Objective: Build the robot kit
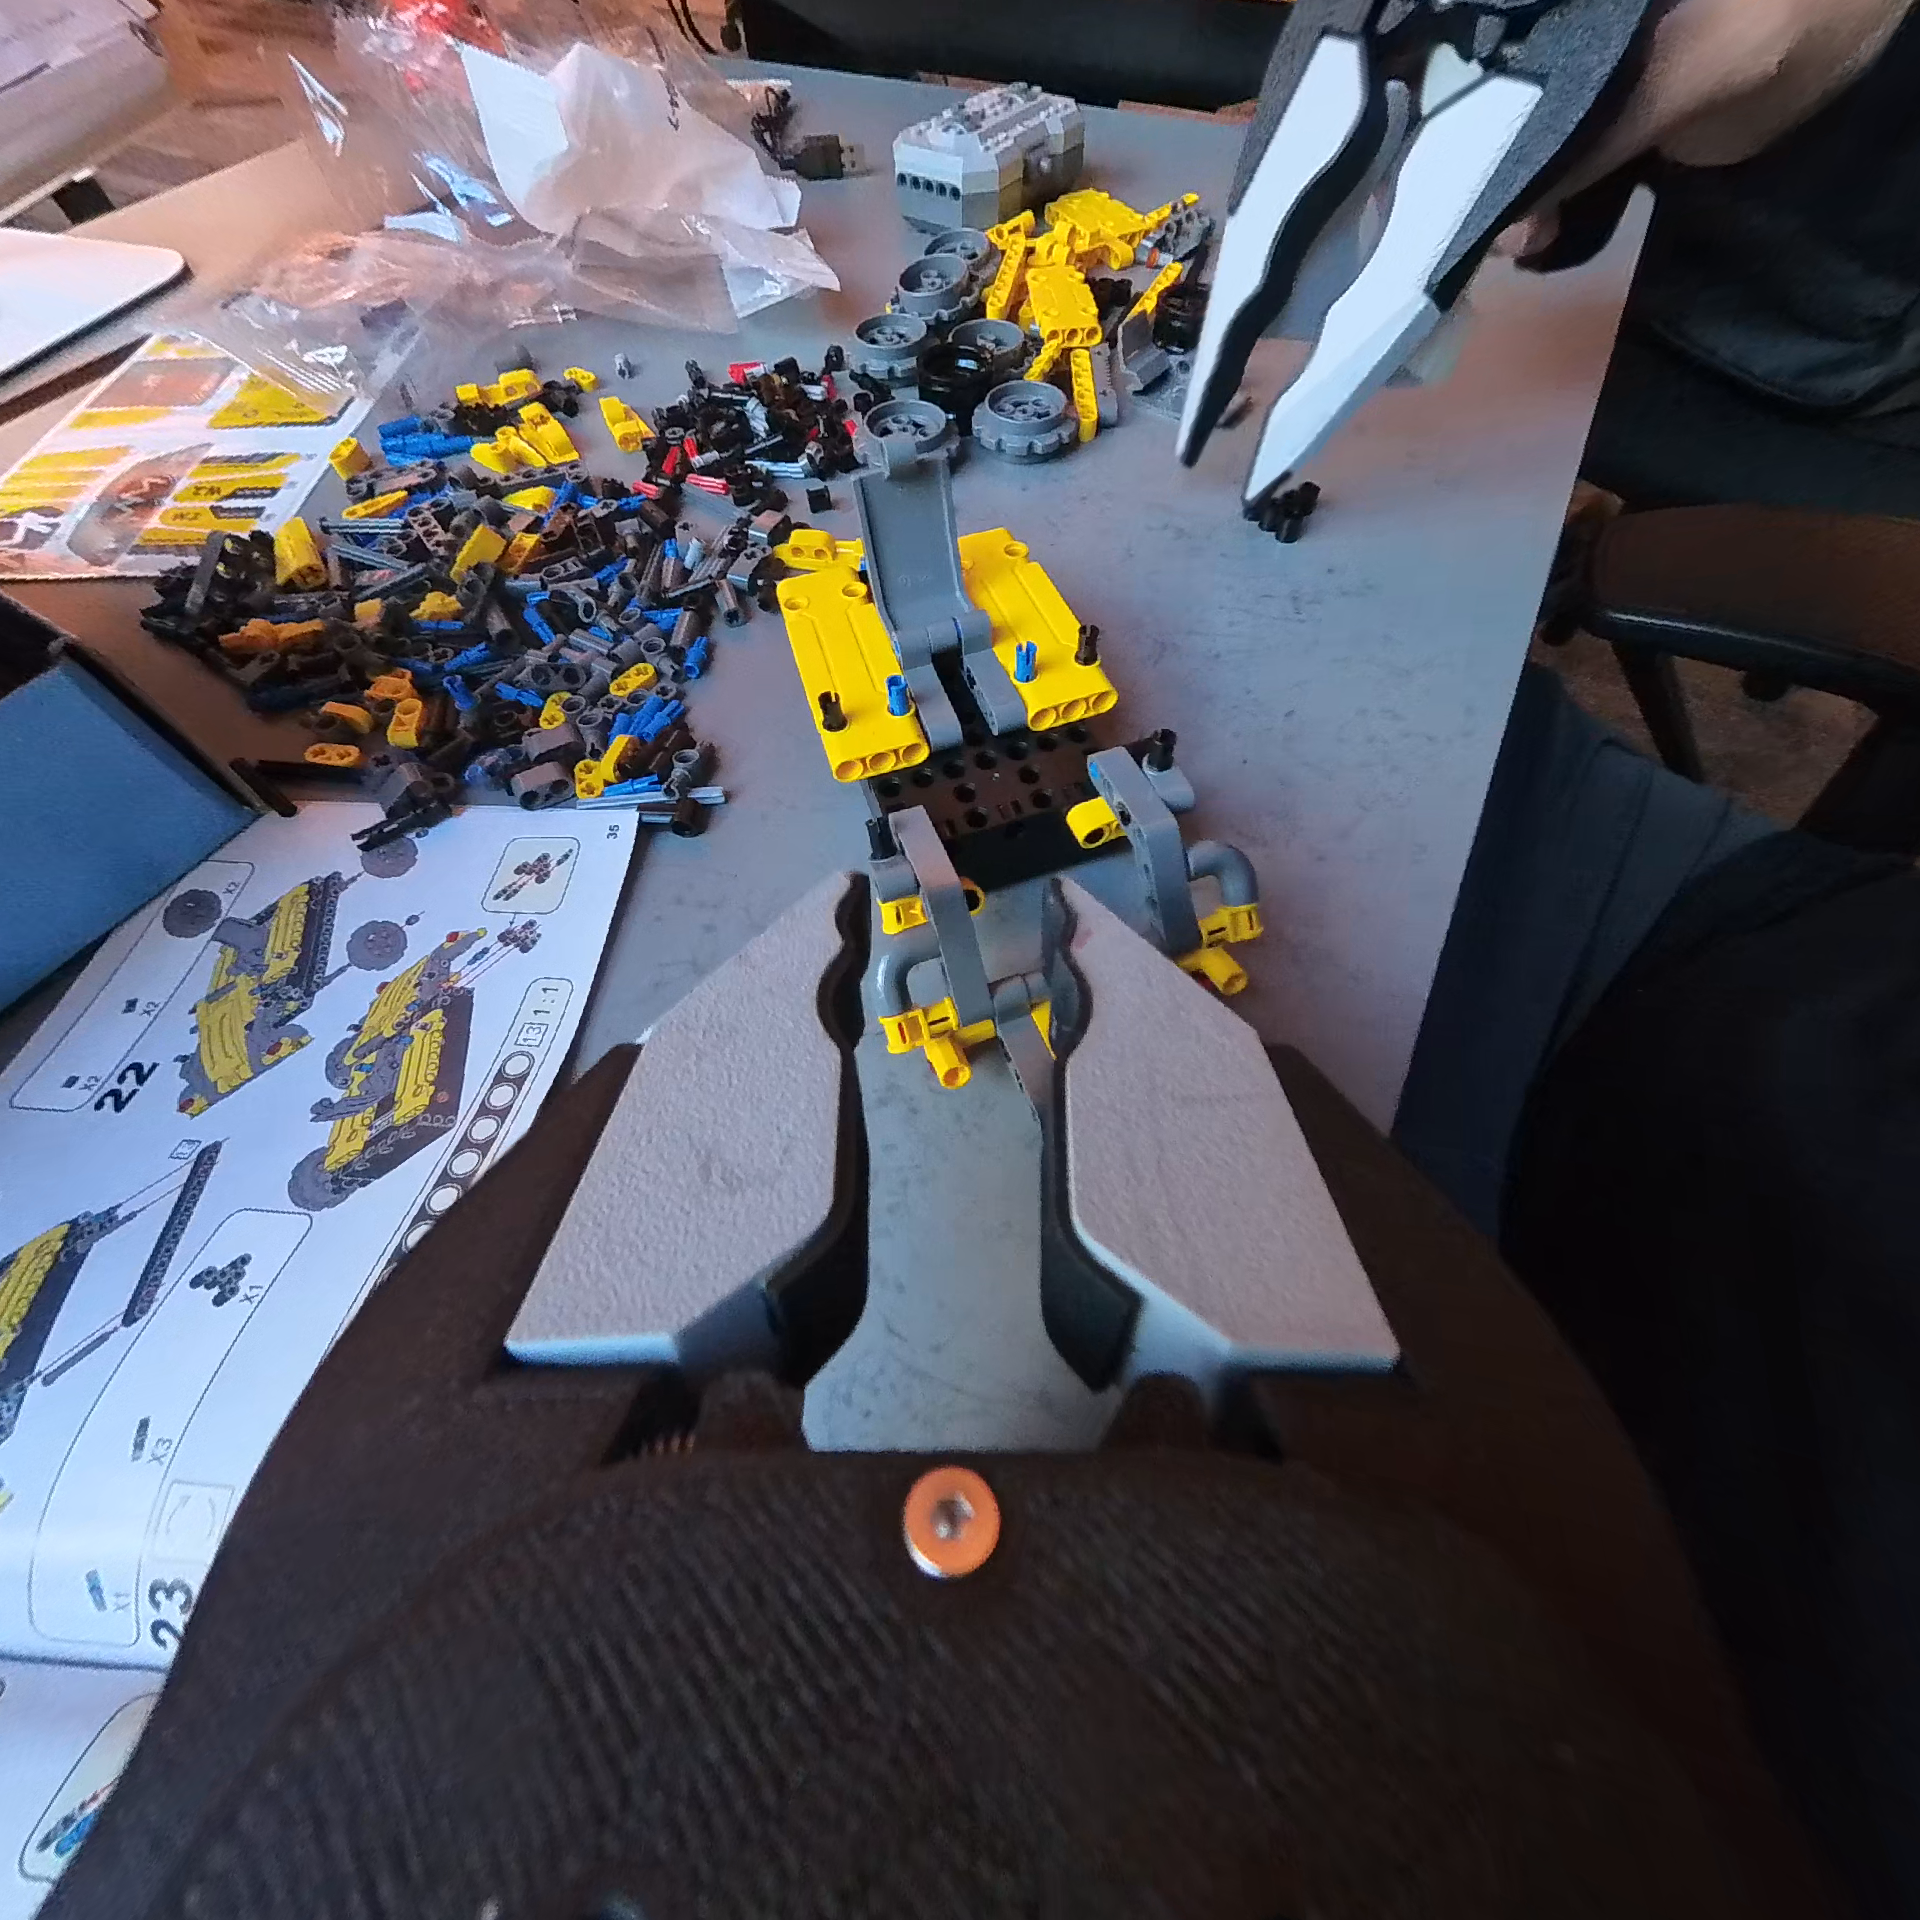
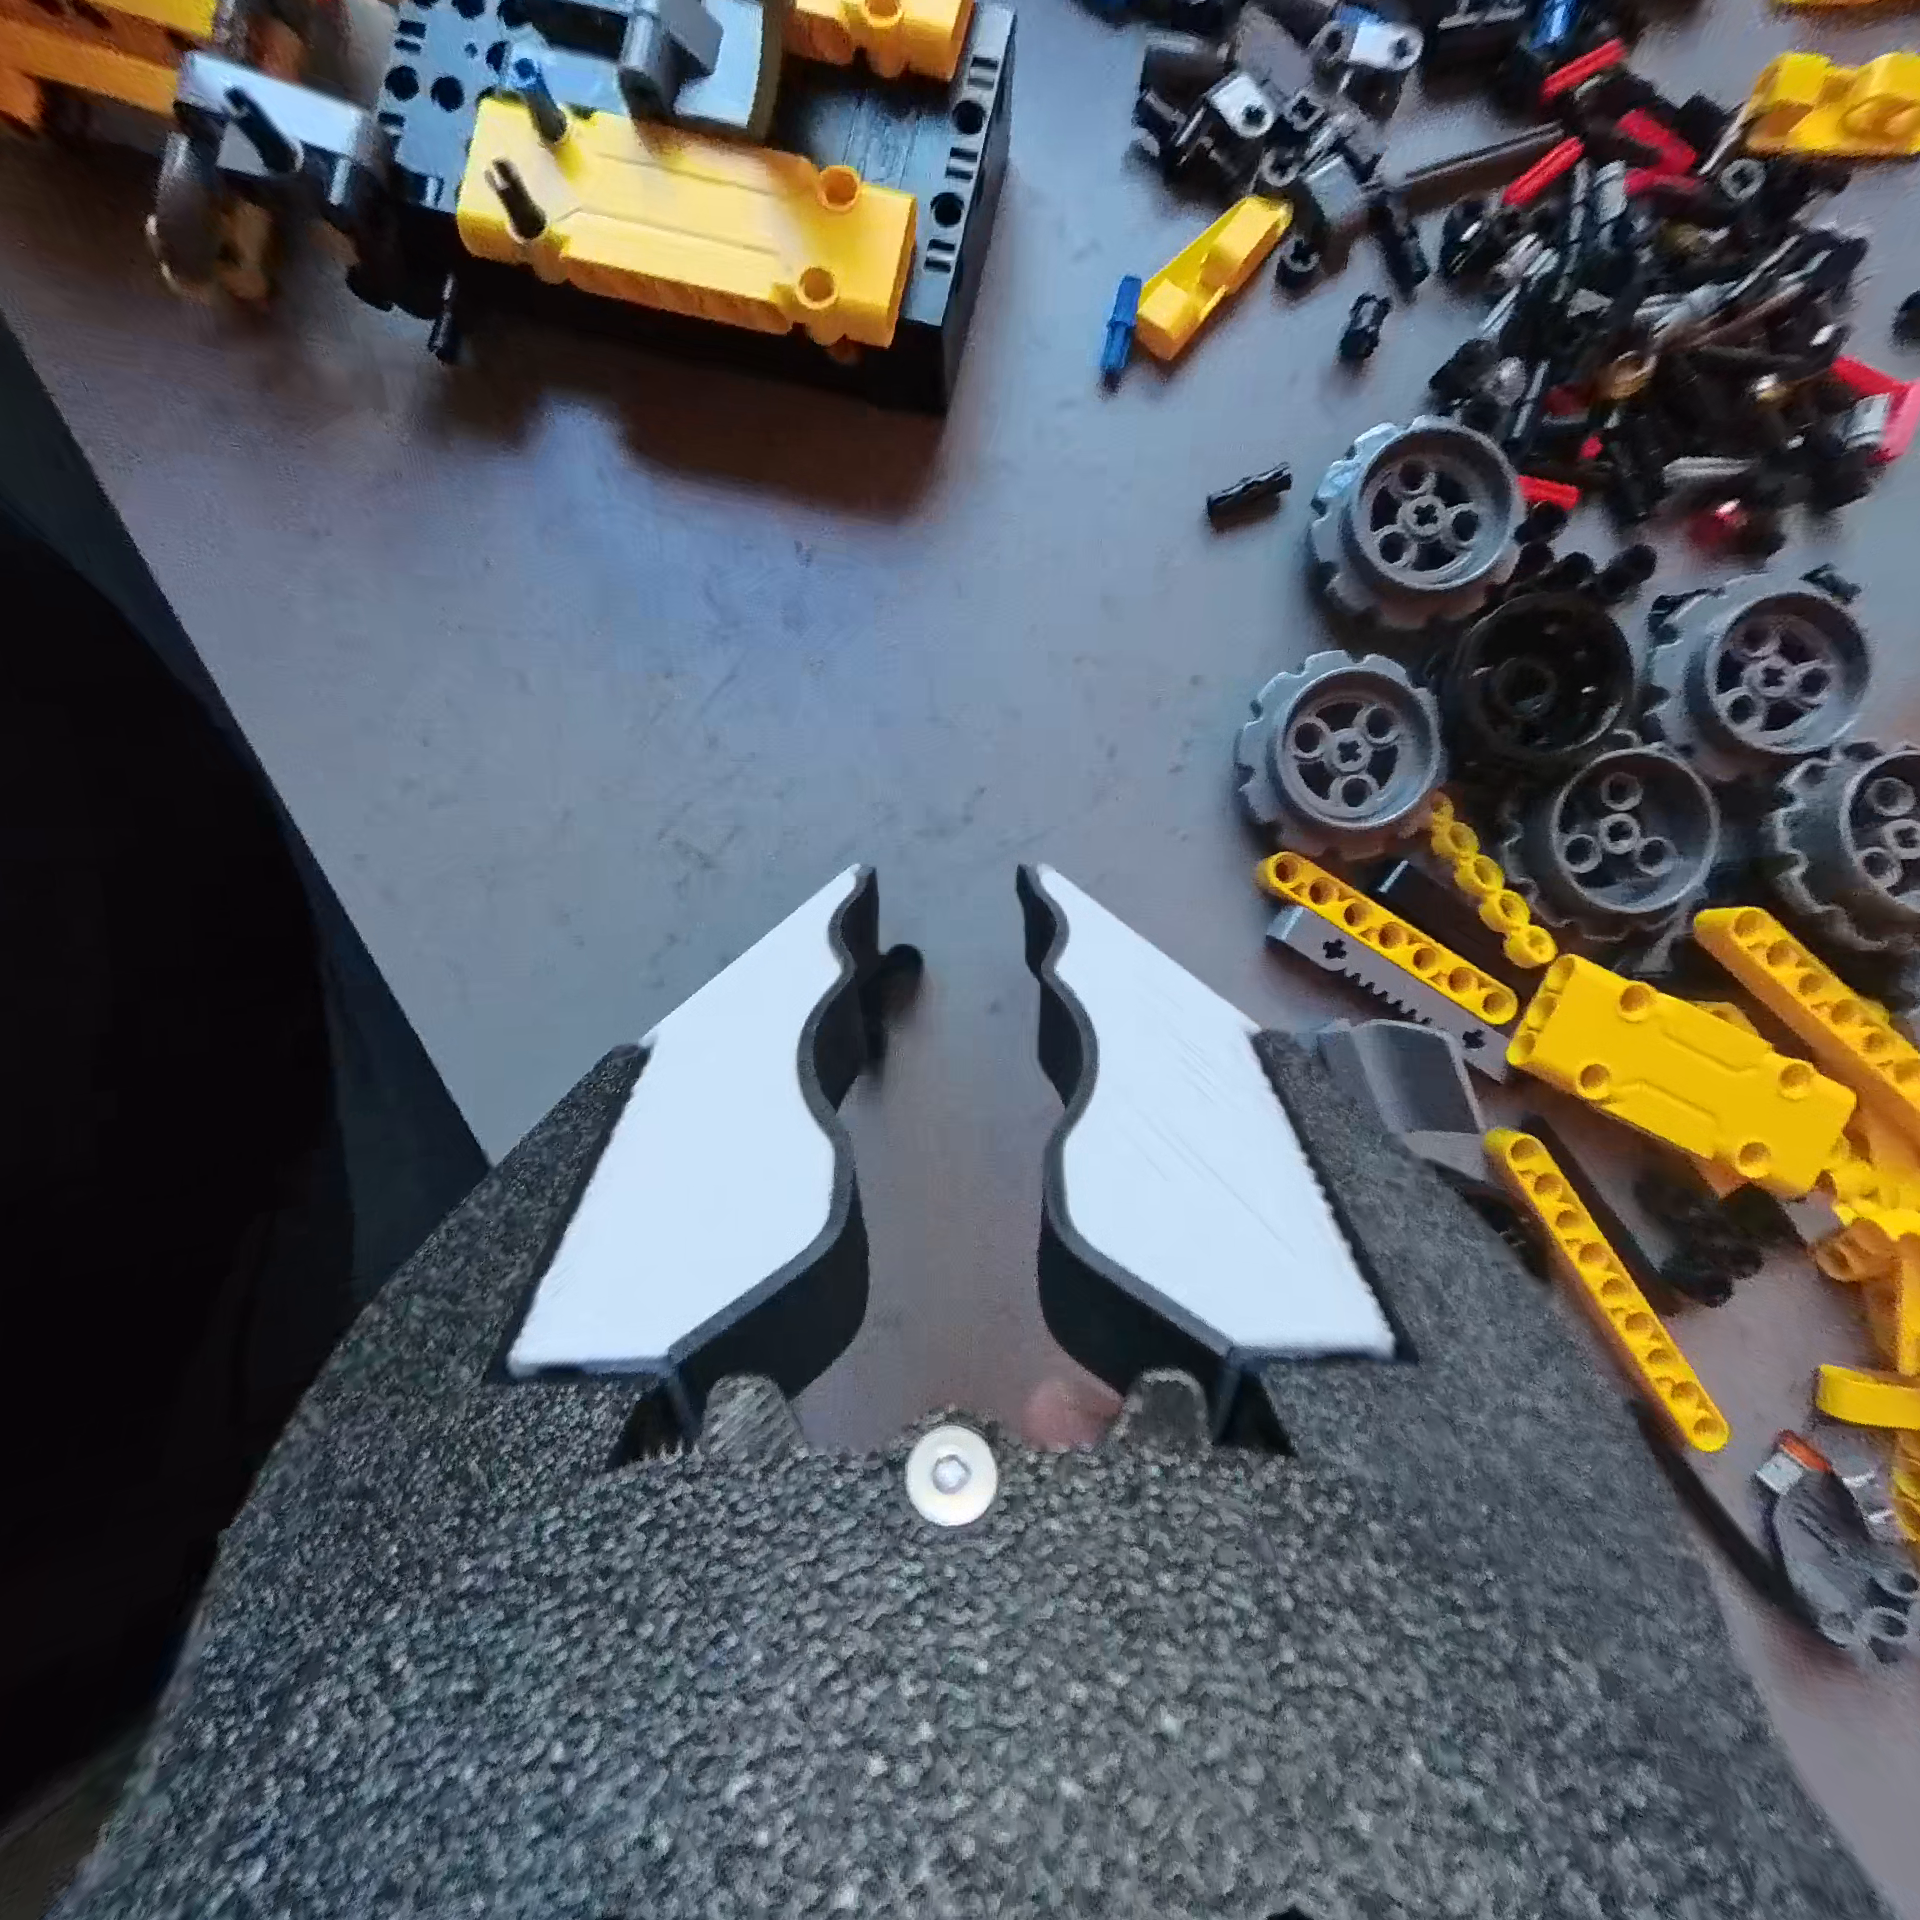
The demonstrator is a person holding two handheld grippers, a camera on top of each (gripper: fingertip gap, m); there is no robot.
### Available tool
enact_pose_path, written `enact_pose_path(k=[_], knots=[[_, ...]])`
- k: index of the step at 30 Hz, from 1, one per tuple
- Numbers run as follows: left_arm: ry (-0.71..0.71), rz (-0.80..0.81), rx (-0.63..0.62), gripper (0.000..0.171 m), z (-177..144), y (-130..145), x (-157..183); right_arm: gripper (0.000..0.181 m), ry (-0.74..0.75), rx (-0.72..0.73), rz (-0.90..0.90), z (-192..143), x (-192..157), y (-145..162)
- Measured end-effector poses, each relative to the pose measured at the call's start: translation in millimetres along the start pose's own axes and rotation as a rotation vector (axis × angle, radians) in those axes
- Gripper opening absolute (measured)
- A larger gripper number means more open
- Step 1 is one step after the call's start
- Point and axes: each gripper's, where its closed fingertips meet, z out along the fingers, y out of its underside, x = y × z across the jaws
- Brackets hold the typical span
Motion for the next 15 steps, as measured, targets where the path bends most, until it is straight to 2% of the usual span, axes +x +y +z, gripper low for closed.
enact_pose_path(k=[4, 9, 15], knots=[[-0.006, 0.008, -0.002, 0.029, 0.2, 0.2, 0.1, 0.03, 0.013, 0.136, 0.016, 2.1, 1.7, -18.1], [-0.002, -0.006, 0.016, 0.029, -3.3, -1.0, 0.6, 0.031, -0.022, 0.083, 0.0, 0.0, -9.0, -4.2], [0.024, -0.009, 0.014, 0.029, -7.7, 1.4, 7.0, 0.041, -0.048, 0.002, 0.079, -2.3, -7.2, 22.4]])
